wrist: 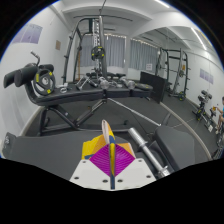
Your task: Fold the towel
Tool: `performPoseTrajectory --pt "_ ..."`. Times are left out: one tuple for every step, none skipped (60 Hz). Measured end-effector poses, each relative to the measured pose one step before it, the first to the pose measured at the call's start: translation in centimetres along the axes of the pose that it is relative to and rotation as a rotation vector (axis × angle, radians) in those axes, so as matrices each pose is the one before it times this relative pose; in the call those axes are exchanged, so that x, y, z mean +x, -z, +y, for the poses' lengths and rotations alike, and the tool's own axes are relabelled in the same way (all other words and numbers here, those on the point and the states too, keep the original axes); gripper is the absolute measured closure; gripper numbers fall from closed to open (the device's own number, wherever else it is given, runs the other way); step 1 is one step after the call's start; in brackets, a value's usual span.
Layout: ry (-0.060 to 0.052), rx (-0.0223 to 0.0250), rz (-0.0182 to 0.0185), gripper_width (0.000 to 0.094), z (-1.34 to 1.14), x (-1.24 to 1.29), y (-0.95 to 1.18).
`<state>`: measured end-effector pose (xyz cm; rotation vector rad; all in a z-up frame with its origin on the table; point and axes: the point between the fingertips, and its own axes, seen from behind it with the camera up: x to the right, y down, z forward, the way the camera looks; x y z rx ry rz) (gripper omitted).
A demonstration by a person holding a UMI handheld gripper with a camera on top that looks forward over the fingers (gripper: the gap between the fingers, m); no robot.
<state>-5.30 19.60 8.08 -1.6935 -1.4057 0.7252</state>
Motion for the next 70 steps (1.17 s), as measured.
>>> performPoseTrajectory --pt "0.0073 -0.00005 0.00909 0.0910 0.453 0.523 -0.478" --pt "0.0091 -0.00279 0.00921 0.0909 0.511 0.461 -0.498" --pt "0.0099 -0.00646 0.01033 0.0909 0.590 0.432 -0.507" --pt "0.0099 -0.00853 0.01031 0.0908 0.818 0.635 0.093" --pt "0.0084 -0.00584 0.00951 0.0908 0.427 0.279 -0.660" --pt "0.0084 -0.00367 0.00648 0.0893 0.432 0.232 -0.443" --pt "0.0094 -0.00321 0.00271 0.0865 0.404 0.146 -0.357" --pt "0.0099 -0.00613 0.00104 0.0820 0.437 0.087 -0.323" --pt "0.0090 -0.00925 -0.00210 0.0712 0.436 -0.011 -0.279" --pt "0.0073 -0.01154 0.00094 0.0584 0.406 0.043 -0.187" --pt "0.0052 -0.01185 0.00650 0.0455 0.563 0.150 -0.010" --pt "0.0035 -0.00862 0.01110 0.0327 0.041 0.289 -0.147" --pt "0.0026 -0.00155 0.00110 0.0199 0.075 0.050 0.377" --pt "0.0023 0.00503 -0.00286 0.0070 -0.212 -0.088 0.338" --pt "-0.0021 0.00960 0.00494 0.0114 -0.306 0.197 0.502" --pt "-0.0042 0.00972 0.00652 0.0129 -0.346 0.214 0.642" --pt "-0.0055 0.01090 0.00501 0.0124 -0.396 0.133 0.774" --pt "-0.0066 0.01030 0.00389 0.0107 -0.403 0.086 0.896" --pt "-0.0051 0.00555 0.00519 0.0083 -0.365 0.344 1.060" --pt "-0.0043 0.00736 0.00443 0.0070 -0.295 0.047 1.072" --pt "-0.0009 0.00592 -0.00048 0.0069 -0.230 0.012 1.180" --pt "0.0012 0.00486 0.00234 0.0074 -0.230 0.034 1.224" --pt "0.0021 0.00521 -0.00114 0.0078 -0.222 -0.039 1.309" --pt "0.0002 0.00727 -0.00327 0.0079 -0.230 -0.082 1.359" --pt "-0.0029 0.00863 -0.00363 0.0080 -0.274 -0.060 1.478" --pt "-0.0042 0.00872 -0.00358 0.0080 -0.229 -0.075 1.495" --pt "-0.0038 0.00710 -0.00112 0.0081 -0.417 -0.379 1.140" --pt "-0.0036 0.00644 -0.00487 0.0083 -0.136 0.146 1.862" --pt "-0.0044 0.00601 -0.00400 0.0083 -0.055 -0.101 1.606" --pt "-0.0057 0.00396 -0.00416 0.0081 -0.016 -0.129 1.576" --pt "-0.0067 0.00214 -0.00443 0.0081 0.089 -0.157 1.575" --pt "-0.0062 0.00110 -0.00584 0.0080 0.178 -0.187 1.546" --pt "-0.0048 0.00118 -0.00692 0.0080 0.192 -0.254 1.505" --pt "-0.0035 0.00058 -0.00827 0.0081 0.231 -0.273 1.532" --pt "-0.0049 0.00024 -0.00814 0.0082 0.237 -0.266 1.477" --pt "-0.0074 0.00018 -0.00513 0.0081 0.311 -0.637 1.051" --pt "-0.0081 -0.00260 -0.00813 0.0081 0.453 -0.162 1.448" --pt "-0.0062 -0.00373 -0.00915 0.0082 0.316 -0.294 1.349" --pt "-0.0026 -0.00257 -0.01146 0.0082 0.324 -0.339 1.302" --pt "0.0003 -0.00119 -0.01277 0.0083 0.365 -0.426 1.218" --pt "0.0024 -0.00007 -0.01178 0.0084 0.391 -0.404 1.167" --pt "0.0023 0.00058 -0.00811 0.0084 0.368 -0.322 1.083" --pt "0.0009 -0.00034 -0.00350 0.0085 0.365 -0.234 1.001" --pt "-0.0005 0.00015 0.00093 0.0085 0.565 -0.648 0.547" --pt "-0.0009 0.00078 -0.00104 0.0085 0.715 -0.275 0.790" --pt "0.0024 -0.00061 -0.00132 0.0085 0.226 -0.220 0.875" --pt "0.0022 0.00143 -0.00203 0.0084 0.116 -0.094 0.840" --pt "0.0022 0.00359 -0.00183 0.0082 0.176 -0.146 0.700" --pt "0.0016 0.00336 -0.00130 0.0082 0.197 -0.186 0.616" --pt "0.0019 0.00237 -0.00073 0.0083 0.205 -0.172 0.541" --pt "0.0024 0.00121 -0.00059 0.0083 0.184 -0.143 0.532" --pt "0.0020 0.00108 -0.00030 0.0084 0.160 -0.139 0.506" --pt "0.0018 0.00239 0.00057 0.0085 0.133 -0.132 0.469" --pt "0.0022 0.00403 0.00062 0.0085 0.077 -0.104 0.407" --pt "0.0020 0.00564 -0.00080 0.0085 0.257 0.014 0.545" --pt "0.0019 0.00231 -0.00075 0.0084 -0.033 -0.162 0.197" --pt "0.0009 0.00115 -0.00168 0.0084 0.014 -0.144 0.251" --pt "-0.0004 -0.00139 -0.00309 0.0085 0.104 -0.096 0.214" --pt "-0.0002 -0.00116 -0.00307 0.0086 0.065 -0.111 0.242" --pt "0.0015 0.00003 -0.00227 0.0085 0.038 -0.085 0.212" --pt "0.0028 0.00091 -0.00059 0.0086 0.023 -0.027 0.155" --pt "0.0026 0.00033 0.00018 0.0086 0.031 -0.017 0.131" --pt "-0.0002 0.00080 -0.00132 0.0087 0.317 0.059 0.224" --pt "-0.0013 -0.00168 -0.00050 0.0085 0.030 -0.040 0.066" --pt "-0.0012 -0.00136 0.00015 0.0085 0.033 -0.001 0.056" --pt "-0.0021 -0.00117 0.00018 0.0085 0.034 0.017 0.048" --pt "-0.0028 -0.00213 0.00029 0.0084 0.024 -0.022 0.030" --pt "-0.0022 -0.00203 0.00072 0.0086 0.040 -0.016 0.028" --pt "-0.0027 -0.00105 -0.00040 0.0085 0.044 -0.022 0.071" --pt "-0.0036 0.00034 -0.00259 0.0085 -0.018 -0.062 0.070"
